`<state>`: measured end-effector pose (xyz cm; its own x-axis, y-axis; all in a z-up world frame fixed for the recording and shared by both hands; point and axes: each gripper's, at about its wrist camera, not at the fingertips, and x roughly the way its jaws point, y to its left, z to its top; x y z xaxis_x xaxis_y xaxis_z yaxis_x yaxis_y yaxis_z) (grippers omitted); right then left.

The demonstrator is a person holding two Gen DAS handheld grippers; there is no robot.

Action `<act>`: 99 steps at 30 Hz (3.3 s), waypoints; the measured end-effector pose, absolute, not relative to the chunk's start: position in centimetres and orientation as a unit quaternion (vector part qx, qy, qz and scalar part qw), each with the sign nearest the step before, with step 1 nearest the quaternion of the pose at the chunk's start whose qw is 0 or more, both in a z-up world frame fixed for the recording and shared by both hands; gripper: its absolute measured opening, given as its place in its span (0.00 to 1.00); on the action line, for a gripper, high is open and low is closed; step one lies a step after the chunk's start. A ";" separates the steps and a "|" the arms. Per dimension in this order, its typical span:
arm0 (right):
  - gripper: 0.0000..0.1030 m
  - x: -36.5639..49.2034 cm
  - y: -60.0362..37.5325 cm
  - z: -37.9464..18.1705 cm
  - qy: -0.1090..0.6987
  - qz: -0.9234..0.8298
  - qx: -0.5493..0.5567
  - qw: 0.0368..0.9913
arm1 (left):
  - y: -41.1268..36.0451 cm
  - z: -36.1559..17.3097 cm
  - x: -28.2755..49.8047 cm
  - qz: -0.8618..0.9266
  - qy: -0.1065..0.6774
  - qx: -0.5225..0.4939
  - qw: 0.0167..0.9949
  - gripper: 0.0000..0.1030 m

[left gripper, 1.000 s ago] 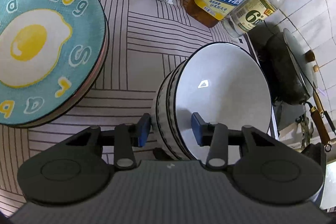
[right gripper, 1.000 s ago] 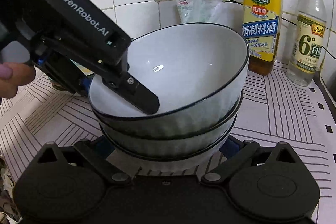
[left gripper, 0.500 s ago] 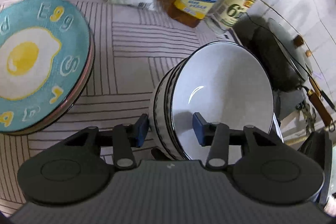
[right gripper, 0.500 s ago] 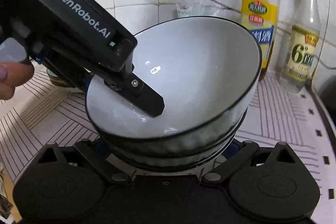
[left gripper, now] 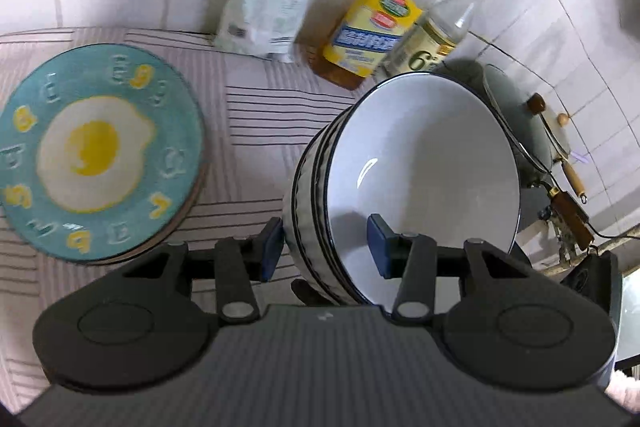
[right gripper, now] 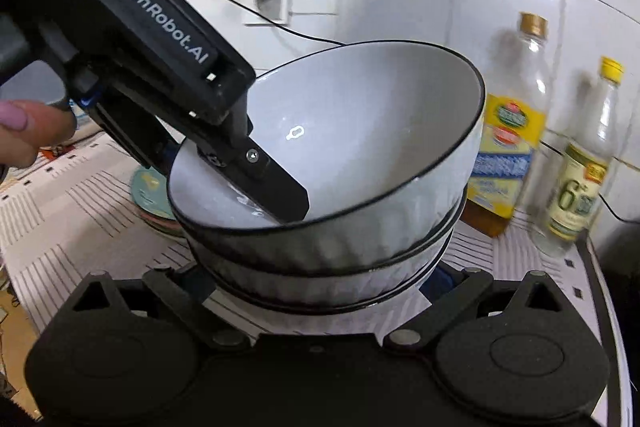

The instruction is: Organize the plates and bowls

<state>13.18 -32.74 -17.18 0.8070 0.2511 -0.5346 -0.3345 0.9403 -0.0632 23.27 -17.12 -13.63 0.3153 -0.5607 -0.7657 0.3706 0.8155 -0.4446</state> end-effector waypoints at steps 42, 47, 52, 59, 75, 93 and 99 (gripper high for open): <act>0.98 24.8 -17.0 -22.0 0.323 0.110 -0.024 0.940 | -3.3 -17.4 37.3 -0.291 0.558 -0.014 0.777 0.45; 0.98 25.5 -16.6 -21.8 0.323 0.101 -0.022 0.941 | -3.1 -17.5 37.6 -0.292 0.552 -0.018 0.781 0.46; 0.98 25.9 -15.9 -22.2 0.325 0.093 -0.027 0.941 | -3.1 -17.6 37.6 -0.286 0.549 -0.028 0.785 0.46; 0.99 26.7 -14.3 -21.7 0.385 0.035 -0.045 0.921 | -2.6 -18.0 38.1 -0.271 0.560 -0.051 0.781 0.54; 1.00 22.6 -17.3 -17.6 0.356 0.032 0.041 0.933 | -3.9 -14.4 36.8 -0.276 0.511 0.024 0.814 0.56; 0.99 18.9 -23.4 -12.7 0.370 0.018 0.011 0.929 | -2.7 -6.4 26.9 -0.190 0.441 0.013 0.877 0.61; 0.99 17.2 -24.0 -9.8 0.368 0.007 0.003 0.930 | -2.7 -4.3 23.1 -0.157 0.444 -0.002 0.882 0.63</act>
<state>17.19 -24.00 -9.83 0.7286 0.0153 -0.6848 -0.0114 0.9999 0.0102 23.08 -2.68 -4.26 0.5562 -0.2792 -0.7828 0.2758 0.9505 -0.1431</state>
